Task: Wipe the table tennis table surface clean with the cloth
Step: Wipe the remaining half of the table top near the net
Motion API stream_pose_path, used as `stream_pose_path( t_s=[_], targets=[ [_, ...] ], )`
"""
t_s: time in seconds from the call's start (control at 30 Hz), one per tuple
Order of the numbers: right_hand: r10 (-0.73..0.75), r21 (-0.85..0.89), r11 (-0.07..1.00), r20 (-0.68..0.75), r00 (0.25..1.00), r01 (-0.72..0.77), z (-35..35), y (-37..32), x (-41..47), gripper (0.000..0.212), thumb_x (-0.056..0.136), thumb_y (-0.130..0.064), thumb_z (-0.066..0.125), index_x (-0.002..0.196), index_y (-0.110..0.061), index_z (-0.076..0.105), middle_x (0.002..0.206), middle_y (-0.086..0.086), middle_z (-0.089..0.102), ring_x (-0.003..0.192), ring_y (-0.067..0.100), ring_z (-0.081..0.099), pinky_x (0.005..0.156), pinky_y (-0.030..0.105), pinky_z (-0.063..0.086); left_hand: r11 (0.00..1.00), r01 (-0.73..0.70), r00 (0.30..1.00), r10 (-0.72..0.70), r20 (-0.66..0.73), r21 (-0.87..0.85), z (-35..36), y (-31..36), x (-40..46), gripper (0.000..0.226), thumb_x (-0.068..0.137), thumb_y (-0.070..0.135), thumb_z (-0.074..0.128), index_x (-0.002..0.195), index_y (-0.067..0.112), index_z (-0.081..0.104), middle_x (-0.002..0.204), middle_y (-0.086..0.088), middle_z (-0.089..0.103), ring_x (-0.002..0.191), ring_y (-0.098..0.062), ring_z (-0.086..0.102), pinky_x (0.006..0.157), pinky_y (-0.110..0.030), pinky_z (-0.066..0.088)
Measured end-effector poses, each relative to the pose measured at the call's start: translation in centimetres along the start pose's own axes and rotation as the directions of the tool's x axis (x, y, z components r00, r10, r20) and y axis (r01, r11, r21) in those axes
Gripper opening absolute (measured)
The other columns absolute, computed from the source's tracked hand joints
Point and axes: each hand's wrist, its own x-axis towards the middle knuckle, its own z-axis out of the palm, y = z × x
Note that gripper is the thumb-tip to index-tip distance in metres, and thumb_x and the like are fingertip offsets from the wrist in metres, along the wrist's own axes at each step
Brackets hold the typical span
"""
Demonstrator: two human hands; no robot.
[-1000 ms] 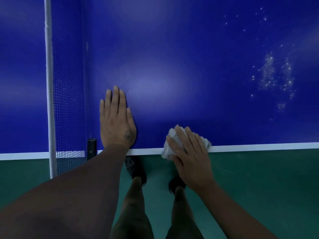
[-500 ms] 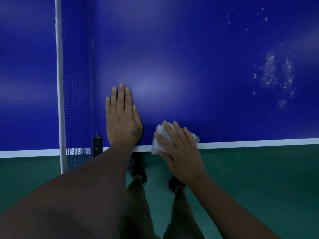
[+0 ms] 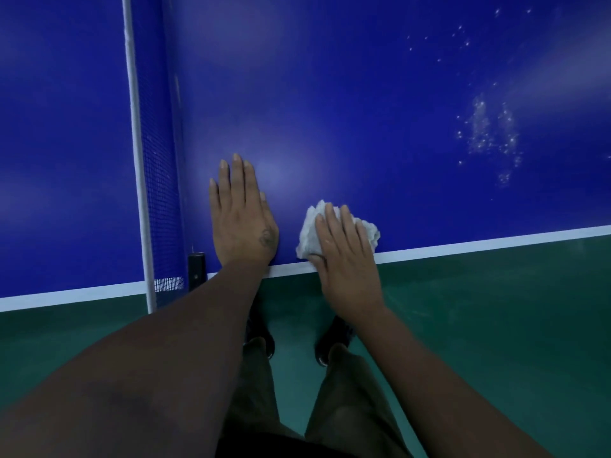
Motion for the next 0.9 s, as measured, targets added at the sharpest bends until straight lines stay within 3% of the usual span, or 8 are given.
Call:
stream_pose_path(
  t_s=[0.13, 0.33, 0.7, 0.9],
  targets=[
    [0.069, 0.064, 0.996, 0.013, 0.998, -0.069, -0.6, 1.6, -1.1, 0.063, 0.110, -0.027, 0.045, 0.169, -0.016, 0.026, 0.178, 0.004, 0.016, 0.166, 0.028, 0.008, 0.132, 0.056, 0.016, 1.000, 0.009, 0.999, -0.010, 0.034, 0.030, -0.2, 0.1, 0.1, 0.057, 0.116, 0.027, 0.021, 0.167, 0.003, 0.018, 0.177, -0.014, 0.010, 0.164, -0.033, 0.004, 0.133, -0.052, 0.004],
    [0.046, 0.110, 0.993, -0.048, 0.998, -0.040, -0.9, 3.5, 3.0, 0.063, 0.107, -0.020, 0.043, 0.168, -0.012, 0.028, 0.177, 0.007, 0.019, 0.165, 0.030, 0.011, 0.132, 0.057, 0.013, 0.999, -0.024, 0.999, 0.025, 0.025, -0.028, -0.4, 2.8, 1.9, 0.057, 0.116, 0.030, 0.026, 0.165, 0.001, 0.025, 0.176, -0.017, 0.016, 0.164, -0.034, 0.009, 0.133, -0.053, 0.006],
    [-0.164, 0.114, 0.977, -0.148, 0.975, 0.181, -3.3, 12.9, 22.7, 0.062, 0.101, -0.027, 0.048, 0.162, -0.014, 0.045, 0.171, 0.007, 0.036, 0.161, 0.030, 0.028, 0.131, 0.055, 0.018, 0.993, 0.076, 0.997, -0.077, -0.008, -0.088, 1.1, 12.3, 14.8, 0.064, 0.116, 0.041, 0.018, 0.166, 0.003, 0.025, 0.176, -0.013, 0.017, 0.165, -0.027, 0.008, 0.134, -0.047, 0.001],
    [-0.259, 0.053, 0.964, -0.008, 0.966, 0.259, -5.8, 18.0, 35.0, 0.066, 0.105, -0.041, 0.031, 0.168, -0.019, 0.029, 0.177, 0.002, 0.023, 0.164, 0.024, 0.017, 0.134, 0.050, 0.007, 0.956, 0.224, 0.969, -0.239, -0.060, -0.190, 1.7, 17.9, 22.9, 0.066, 0.114, 0.043, 0.016, 0.167, 0.004, 0.024, 0.176, -0.011, 0.018, 0.164, -0.025, 0.009, 0.134, -0.046, 0.003]
  ],
)
